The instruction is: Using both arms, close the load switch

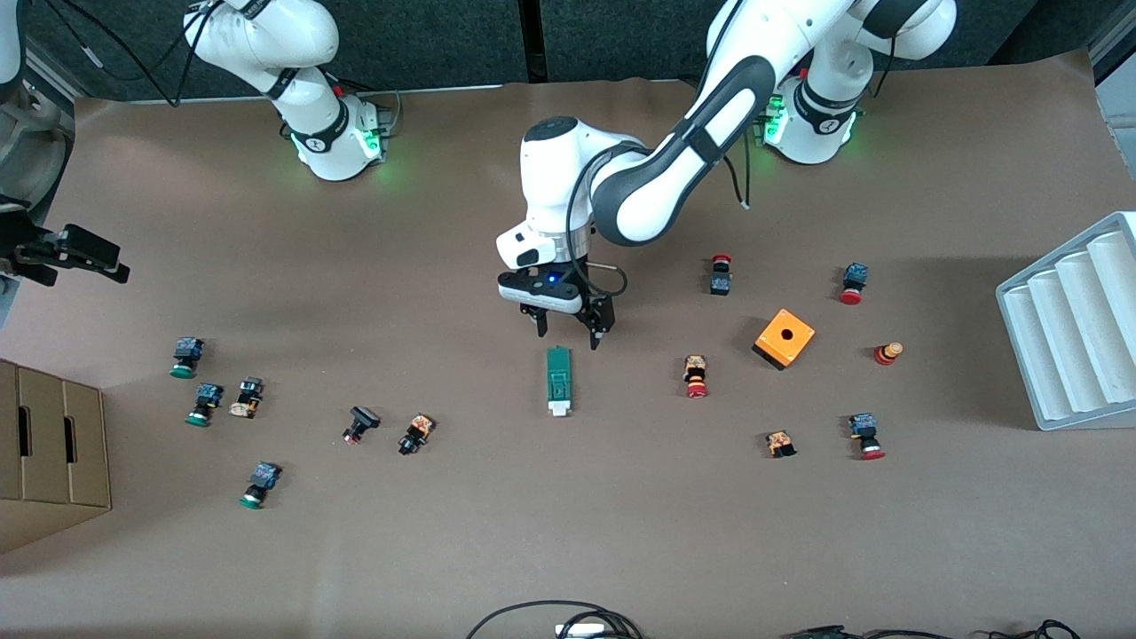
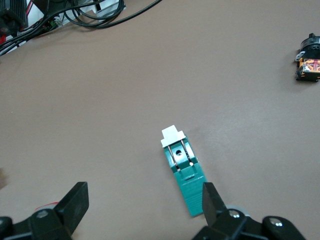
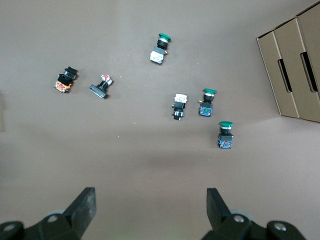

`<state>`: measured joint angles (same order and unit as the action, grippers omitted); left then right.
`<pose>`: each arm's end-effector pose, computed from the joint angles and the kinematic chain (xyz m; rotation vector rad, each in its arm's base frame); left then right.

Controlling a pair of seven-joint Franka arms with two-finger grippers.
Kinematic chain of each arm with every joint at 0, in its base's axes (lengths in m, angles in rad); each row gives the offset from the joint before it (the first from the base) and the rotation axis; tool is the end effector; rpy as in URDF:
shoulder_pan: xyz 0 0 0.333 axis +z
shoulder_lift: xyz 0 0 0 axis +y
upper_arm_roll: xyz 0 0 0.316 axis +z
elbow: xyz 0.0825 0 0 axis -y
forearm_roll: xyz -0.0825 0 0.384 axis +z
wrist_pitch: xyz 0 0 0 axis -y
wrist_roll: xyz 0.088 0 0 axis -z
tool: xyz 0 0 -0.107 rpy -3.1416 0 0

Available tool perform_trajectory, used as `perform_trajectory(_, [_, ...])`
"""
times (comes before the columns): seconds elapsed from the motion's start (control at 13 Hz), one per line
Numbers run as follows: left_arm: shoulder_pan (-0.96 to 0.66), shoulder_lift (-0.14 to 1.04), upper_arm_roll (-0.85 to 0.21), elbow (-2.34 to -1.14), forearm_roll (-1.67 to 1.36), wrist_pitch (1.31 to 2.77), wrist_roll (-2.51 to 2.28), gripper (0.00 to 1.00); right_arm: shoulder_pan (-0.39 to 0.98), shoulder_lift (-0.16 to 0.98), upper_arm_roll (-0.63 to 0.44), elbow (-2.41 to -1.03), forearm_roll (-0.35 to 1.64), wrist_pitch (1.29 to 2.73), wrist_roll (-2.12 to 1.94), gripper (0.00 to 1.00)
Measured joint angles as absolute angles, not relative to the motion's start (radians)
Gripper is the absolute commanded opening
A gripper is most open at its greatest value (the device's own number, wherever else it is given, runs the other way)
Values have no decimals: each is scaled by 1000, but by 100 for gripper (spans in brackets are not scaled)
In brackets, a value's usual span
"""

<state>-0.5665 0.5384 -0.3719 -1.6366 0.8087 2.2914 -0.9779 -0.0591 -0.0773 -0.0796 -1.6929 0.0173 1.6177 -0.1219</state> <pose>0.4542 -0.5323 0.3396 -2.8749 0.5681 -0.7114 0.5284 -0.0736 0.6127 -3.1185 0.0271 -0.0076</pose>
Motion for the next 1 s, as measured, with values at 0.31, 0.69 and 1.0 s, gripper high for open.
perform_trajectory(0.31, [-565, 530, -370, -1517, 636, 2132, -775, 100, -54, -66, -74, -1693, 17, 1620, -122, 100])
perform_trajectory(0.69, [-494, 497, -364, -1402, 459, 1971, -530, 100, -54, -67, -75, -1671, 17, 1648, -122, 100])
perform_trajectory(1.0, [-337, 389, -360, -1391, 273, 1866, -312, 100, -54, -52, -76, -1668, 17, 1648, -122, 100])
